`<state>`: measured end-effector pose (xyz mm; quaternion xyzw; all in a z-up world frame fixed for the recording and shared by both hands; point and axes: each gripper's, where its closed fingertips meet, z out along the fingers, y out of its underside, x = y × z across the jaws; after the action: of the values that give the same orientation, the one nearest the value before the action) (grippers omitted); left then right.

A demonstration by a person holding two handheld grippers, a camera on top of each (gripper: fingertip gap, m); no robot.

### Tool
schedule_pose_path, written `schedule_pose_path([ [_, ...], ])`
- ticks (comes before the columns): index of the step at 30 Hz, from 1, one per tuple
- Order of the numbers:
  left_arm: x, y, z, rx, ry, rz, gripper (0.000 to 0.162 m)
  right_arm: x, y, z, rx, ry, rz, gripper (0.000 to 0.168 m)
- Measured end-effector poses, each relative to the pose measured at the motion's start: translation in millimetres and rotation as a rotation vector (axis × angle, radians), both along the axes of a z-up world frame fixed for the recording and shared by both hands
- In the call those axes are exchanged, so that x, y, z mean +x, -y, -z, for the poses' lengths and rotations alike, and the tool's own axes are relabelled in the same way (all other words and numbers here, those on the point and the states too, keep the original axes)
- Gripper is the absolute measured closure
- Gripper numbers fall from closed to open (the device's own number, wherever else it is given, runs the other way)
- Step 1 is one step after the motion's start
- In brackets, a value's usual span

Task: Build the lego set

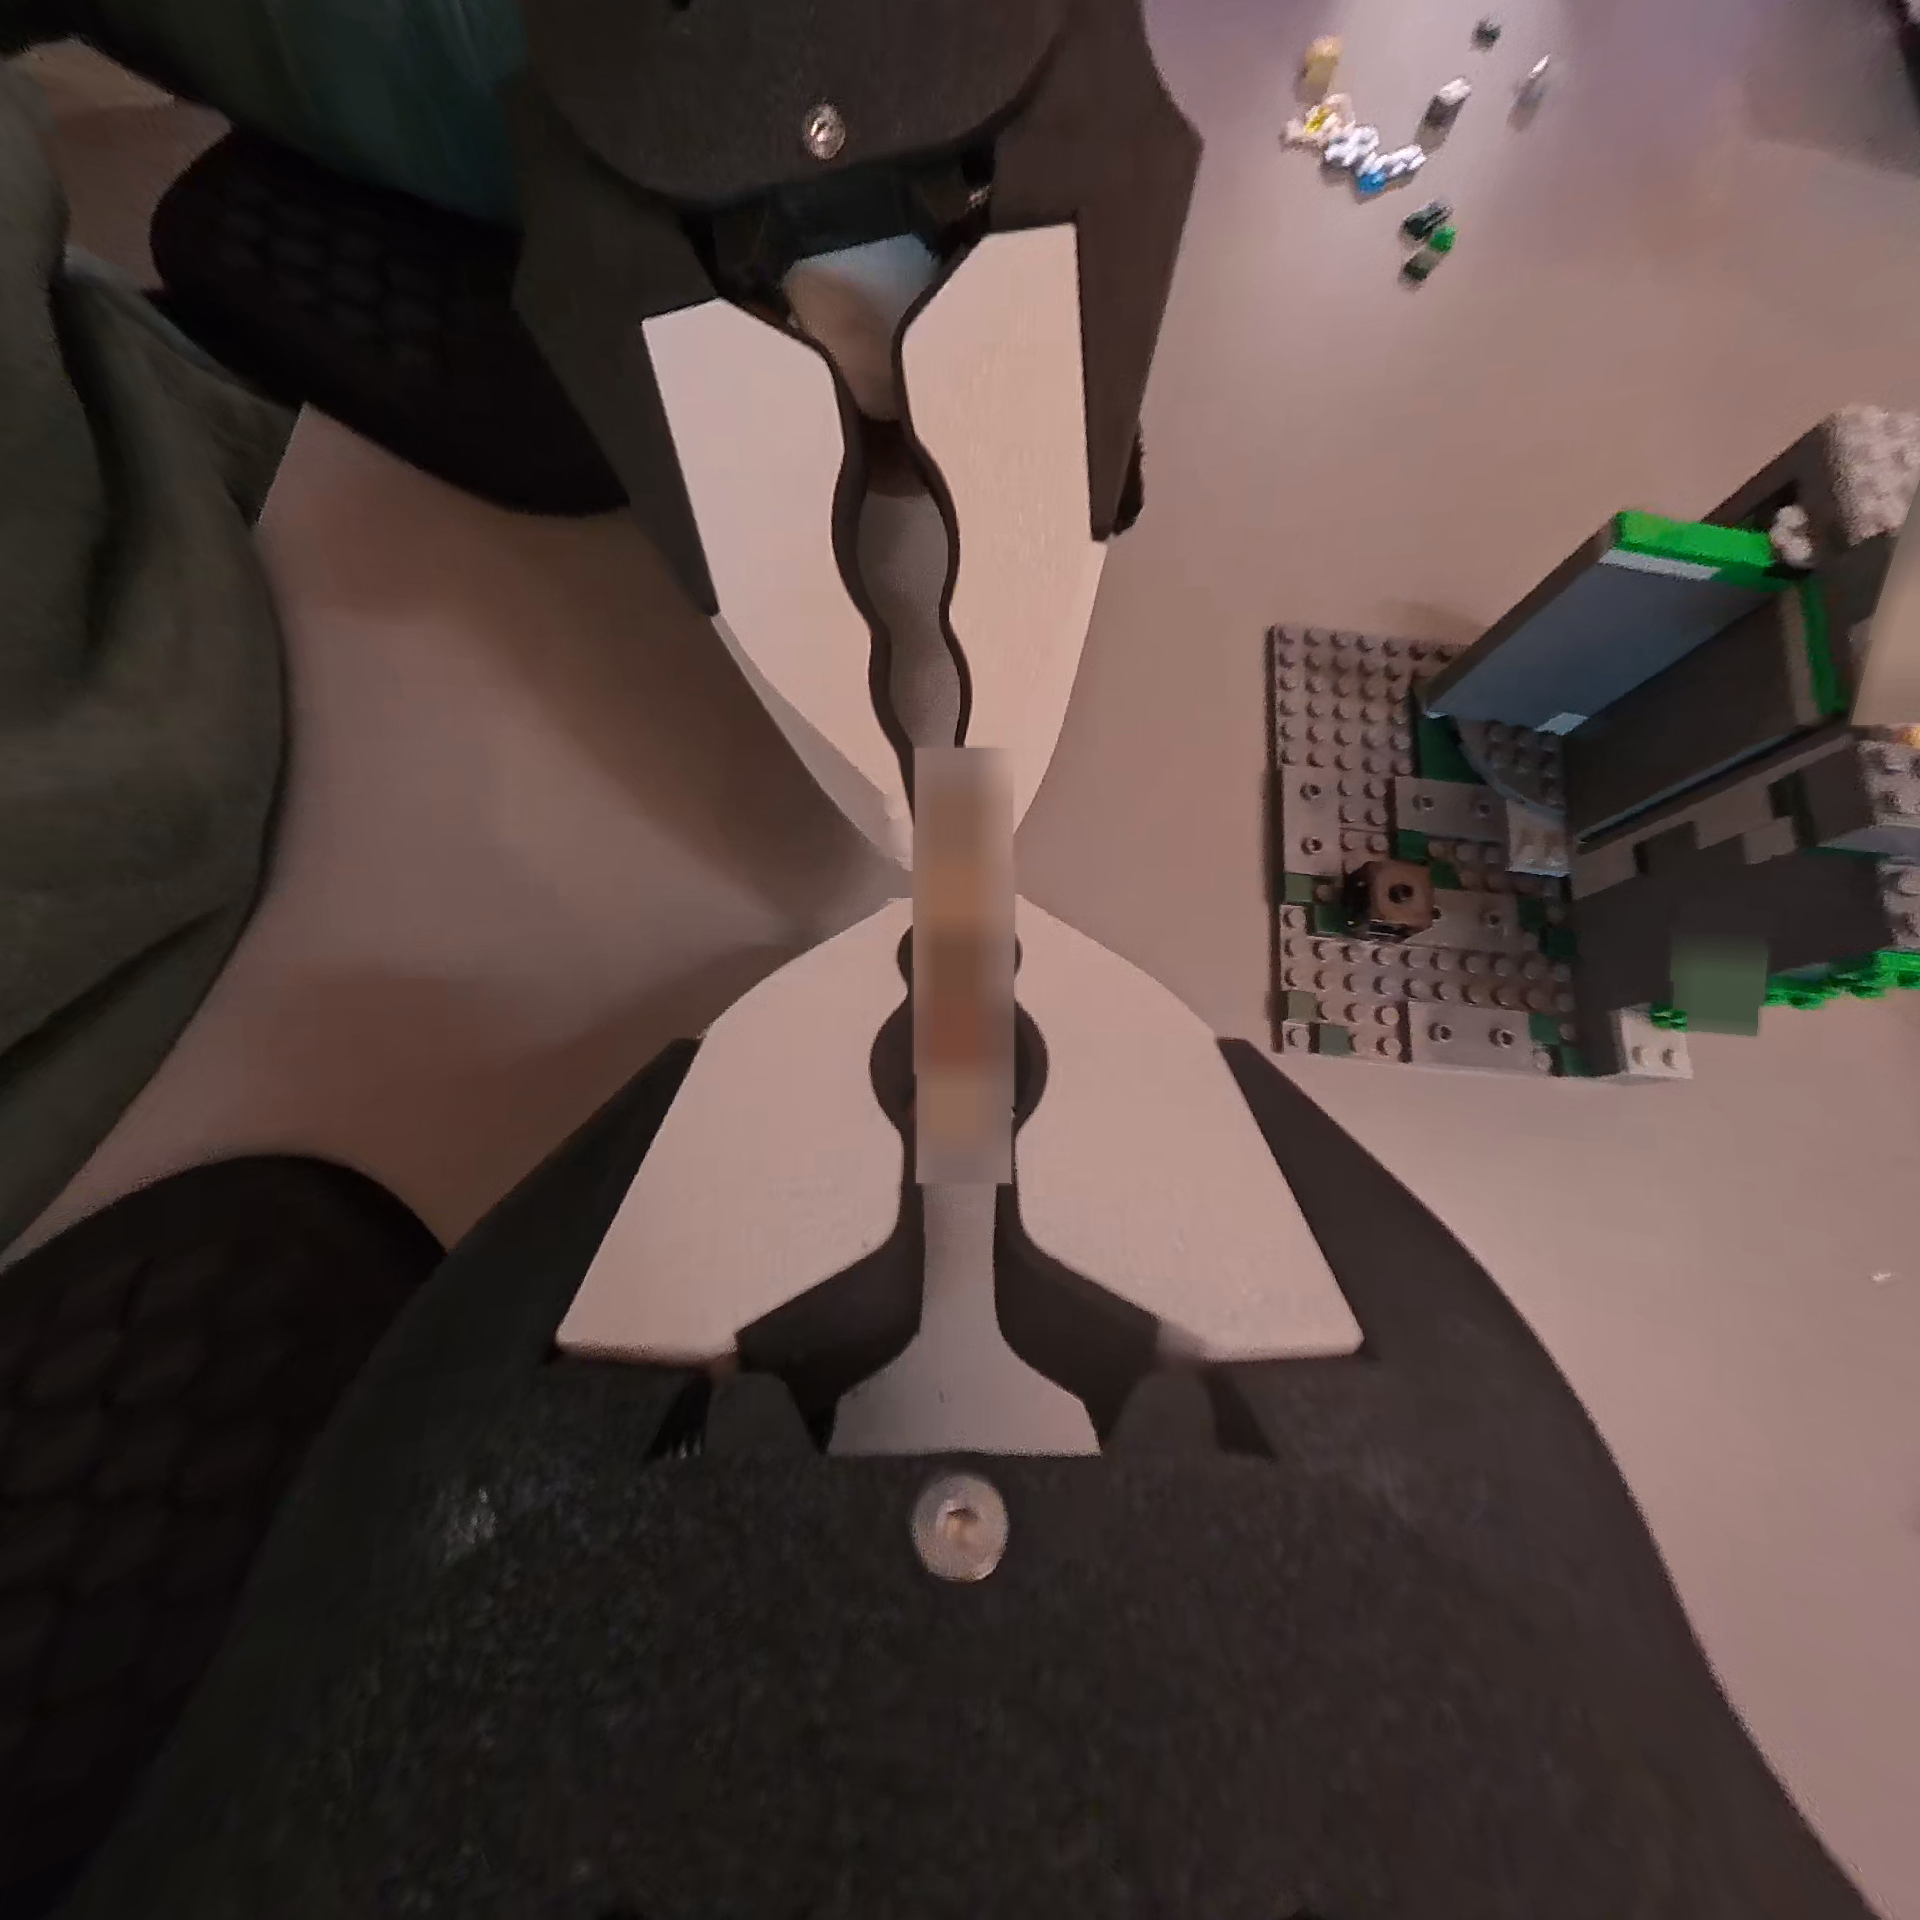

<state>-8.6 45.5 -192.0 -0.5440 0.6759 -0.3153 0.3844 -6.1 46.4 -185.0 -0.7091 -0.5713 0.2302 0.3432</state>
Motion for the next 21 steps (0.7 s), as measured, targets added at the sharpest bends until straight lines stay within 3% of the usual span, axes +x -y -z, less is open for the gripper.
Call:
schedule_pose_path([
  [4, -3, -1, -10, 0.004, 0.053, -0.009, 0.154, -2, -4, -18, 0.049, -0.094, 0.091, 0.159],
  [8, -5, 6, -18, -0.131, 0.107, 0.017, 0.154, -4, 0, -32, 0.141, -0.152, 0.13, 0.153],
  [13, -10, 13, -23, -0.282, 0.139, 0.079, 0.154, -9, 8, -35, 0.295, -0.137, 0.135, 0.138],
  [21, -17, 21, -20, -0.445, 0.11, 0.16, 0.154, -21, 17, -23, 0.418, -0.1, 0.057, 0.145],
])
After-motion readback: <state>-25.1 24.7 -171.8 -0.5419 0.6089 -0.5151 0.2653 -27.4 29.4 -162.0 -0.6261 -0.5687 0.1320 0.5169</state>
